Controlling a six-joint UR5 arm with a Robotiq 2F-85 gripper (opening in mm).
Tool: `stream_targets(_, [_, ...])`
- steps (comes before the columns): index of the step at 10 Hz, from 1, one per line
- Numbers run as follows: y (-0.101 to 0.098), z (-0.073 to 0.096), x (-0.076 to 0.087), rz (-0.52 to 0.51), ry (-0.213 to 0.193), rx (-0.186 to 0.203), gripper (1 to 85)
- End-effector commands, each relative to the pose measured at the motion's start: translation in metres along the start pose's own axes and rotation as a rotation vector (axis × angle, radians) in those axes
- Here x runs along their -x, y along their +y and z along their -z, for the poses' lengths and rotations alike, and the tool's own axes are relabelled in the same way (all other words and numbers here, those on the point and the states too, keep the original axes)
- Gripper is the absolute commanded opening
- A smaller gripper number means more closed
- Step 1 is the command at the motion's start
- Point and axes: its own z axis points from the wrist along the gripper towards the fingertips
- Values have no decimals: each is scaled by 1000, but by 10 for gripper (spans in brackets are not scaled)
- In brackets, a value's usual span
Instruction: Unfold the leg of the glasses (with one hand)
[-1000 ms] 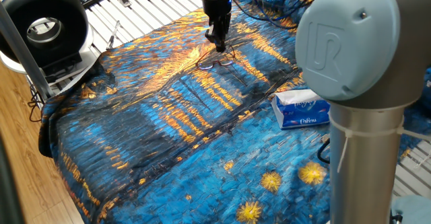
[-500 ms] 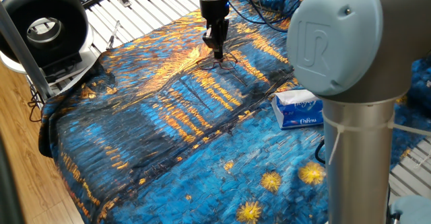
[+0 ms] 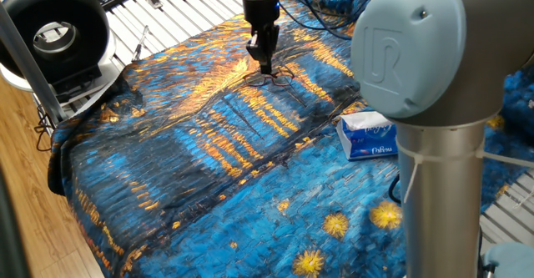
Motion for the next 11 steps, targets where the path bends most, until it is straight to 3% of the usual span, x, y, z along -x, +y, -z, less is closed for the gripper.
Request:
stream_targets(1, [-4, 3, 4, 11, -8, -19, 10])
stream_targets(7, [-12, 22, 15, -14, 14, -117, 10])
stream_targets(9, [-13, 22, 17, 1, 6, -124, 20])
stream_targets(11, [-21, 22, 16, 40, 20, -157, 127])
